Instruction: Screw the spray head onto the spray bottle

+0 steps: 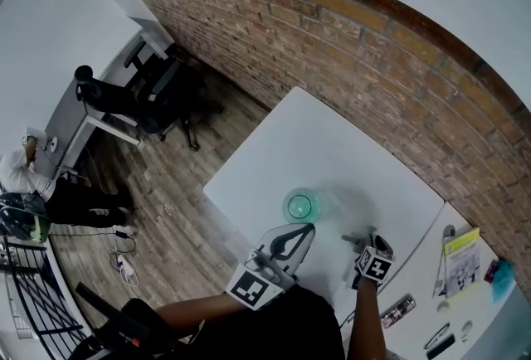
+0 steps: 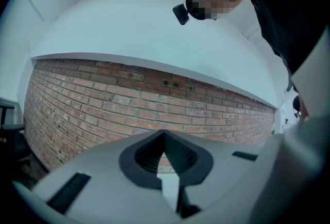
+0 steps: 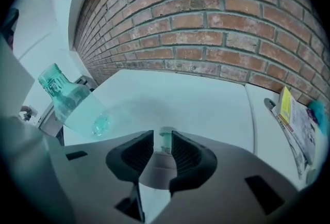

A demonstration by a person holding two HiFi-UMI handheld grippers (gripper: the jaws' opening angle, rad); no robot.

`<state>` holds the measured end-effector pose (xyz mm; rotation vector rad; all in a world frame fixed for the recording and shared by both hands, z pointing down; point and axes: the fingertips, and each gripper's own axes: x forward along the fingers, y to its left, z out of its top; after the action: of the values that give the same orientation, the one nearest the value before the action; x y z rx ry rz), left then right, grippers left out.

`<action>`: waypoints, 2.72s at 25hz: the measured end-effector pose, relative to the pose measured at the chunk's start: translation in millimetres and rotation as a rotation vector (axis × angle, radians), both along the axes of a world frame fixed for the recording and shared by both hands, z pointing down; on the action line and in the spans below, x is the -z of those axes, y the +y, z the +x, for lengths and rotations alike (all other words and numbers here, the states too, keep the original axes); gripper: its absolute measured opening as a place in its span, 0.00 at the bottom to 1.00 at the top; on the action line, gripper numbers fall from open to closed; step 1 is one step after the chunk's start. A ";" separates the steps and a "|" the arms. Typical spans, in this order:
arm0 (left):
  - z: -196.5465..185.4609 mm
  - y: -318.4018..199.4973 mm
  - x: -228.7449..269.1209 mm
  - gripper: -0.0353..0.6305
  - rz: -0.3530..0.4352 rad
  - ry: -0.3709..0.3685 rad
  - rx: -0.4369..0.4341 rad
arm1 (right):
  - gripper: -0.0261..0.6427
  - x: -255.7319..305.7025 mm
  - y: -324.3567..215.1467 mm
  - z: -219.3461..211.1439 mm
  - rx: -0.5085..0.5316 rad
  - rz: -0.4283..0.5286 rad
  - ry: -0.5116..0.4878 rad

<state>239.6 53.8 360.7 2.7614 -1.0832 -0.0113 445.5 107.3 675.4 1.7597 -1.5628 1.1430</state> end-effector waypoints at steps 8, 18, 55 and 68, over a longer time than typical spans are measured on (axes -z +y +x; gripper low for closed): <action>-4.4 -7.6 -4.5 0.05 -0.014 -0.001 0.024 | 0.20 -25.9 -6.4 -0.7 0.001 -0.086 -0.041; -9.1 -9.6 -7.5 0.05 -0.025 -0.007 0.042 | 0.20 -43.4 -11.1 4.2 -0.025 -0.157 -0.063; -33.6 -12.8 -2.7 0.05 -0.020 0.000 0.076 | 0.15 -33.8 9.4 11.9 0.004 -0.188 -0.023; -26.0 2.5 6.8 0.05 0.000 0.044 0.026 | 0.15 44.7 10.9 2.6 -0.005 0.092 -0.043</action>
<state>213.6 56.4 353.9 2.7335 -1.1074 -0.0747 448.0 118.2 630.7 1.8098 -1.6617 1.1349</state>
